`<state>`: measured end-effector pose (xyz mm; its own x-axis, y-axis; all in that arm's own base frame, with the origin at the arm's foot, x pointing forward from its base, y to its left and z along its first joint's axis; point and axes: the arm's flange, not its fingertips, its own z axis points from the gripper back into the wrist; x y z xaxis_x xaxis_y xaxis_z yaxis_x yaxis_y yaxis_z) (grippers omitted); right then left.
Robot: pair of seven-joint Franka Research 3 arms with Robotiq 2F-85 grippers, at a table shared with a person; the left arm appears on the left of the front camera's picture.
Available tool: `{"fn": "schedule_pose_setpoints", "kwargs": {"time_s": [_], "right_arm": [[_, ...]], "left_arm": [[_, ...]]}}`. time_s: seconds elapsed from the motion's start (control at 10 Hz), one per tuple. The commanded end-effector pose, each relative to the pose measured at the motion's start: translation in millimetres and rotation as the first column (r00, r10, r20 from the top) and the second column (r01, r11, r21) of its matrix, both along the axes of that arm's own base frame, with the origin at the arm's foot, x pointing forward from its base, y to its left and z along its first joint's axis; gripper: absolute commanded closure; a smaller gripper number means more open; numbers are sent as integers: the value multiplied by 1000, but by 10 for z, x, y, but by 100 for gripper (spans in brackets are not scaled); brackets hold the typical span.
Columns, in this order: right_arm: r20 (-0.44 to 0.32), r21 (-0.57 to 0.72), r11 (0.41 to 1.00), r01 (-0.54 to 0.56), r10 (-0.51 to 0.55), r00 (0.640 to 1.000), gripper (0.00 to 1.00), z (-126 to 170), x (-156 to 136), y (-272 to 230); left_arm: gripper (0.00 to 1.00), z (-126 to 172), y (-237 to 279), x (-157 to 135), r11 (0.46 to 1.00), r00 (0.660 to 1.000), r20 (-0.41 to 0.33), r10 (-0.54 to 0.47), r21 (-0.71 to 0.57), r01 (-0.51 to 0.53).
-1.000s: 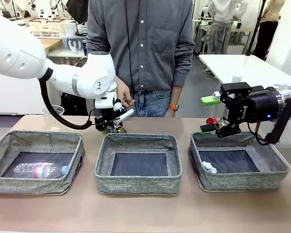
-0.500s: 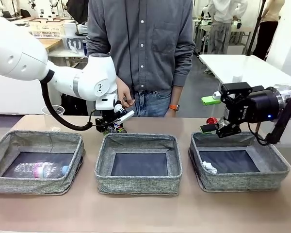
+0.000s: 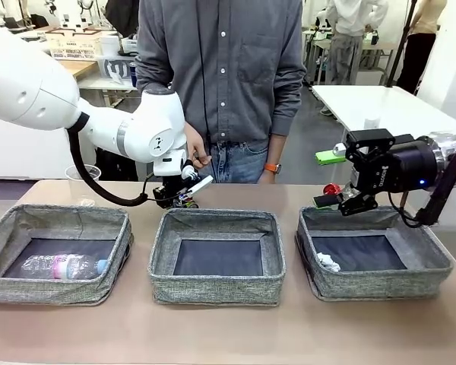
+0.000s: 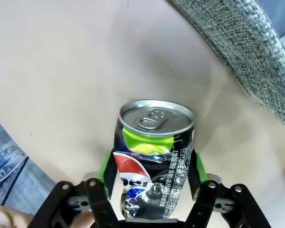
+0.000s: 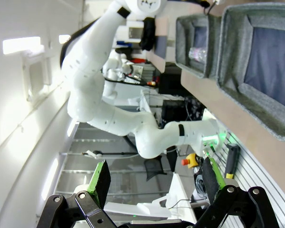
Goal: Sort the waste into the appropriate baskets.
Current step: Pick up the waste item pointed out by the person.
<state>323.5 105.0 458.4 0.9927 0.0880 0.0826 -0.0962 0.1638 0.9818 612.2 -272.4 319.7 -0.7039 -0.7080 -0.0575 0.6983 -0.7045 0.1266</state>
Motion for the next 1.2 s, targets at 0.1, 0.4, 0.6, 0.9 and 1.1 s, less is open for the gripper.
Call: {"fn": "schedule_pose_setpoints", "kwargs": {"time_s": [0.1, 0.4, 0.6, 0.9, 1.1], "right_arm": [[-13, 25, 1000, 9, -9, 1000, 0, 42, 7, 20], [-13, 25, 1000, 9, -9, 1000, 0, 42, 7, 20], [-13, 25, 1000, 9, -9, 1000, 0, 42, 7, 20], [-13, 25, 1000, 9, -9, 1000, 0, 42, 7, 20], [-13, 25, 1000, 9, -9, 1000, 0, 42, 7, 20]], "left_arm": [[100, -21, -13, -1, 1000, 1000, 18, 5, 27, -6], [100, -9, 2, 1, 1000, 1000, 14, 12, 20, -13], [100, -13, 14, -6, 1000, 1000, 6, 10, 17, -10], [100, 350, -96, -166, 977, 972, -93, 215, 14, -215], [100, 831, -125, -332, 952, 953, -74, 293, -69, -298]]}}
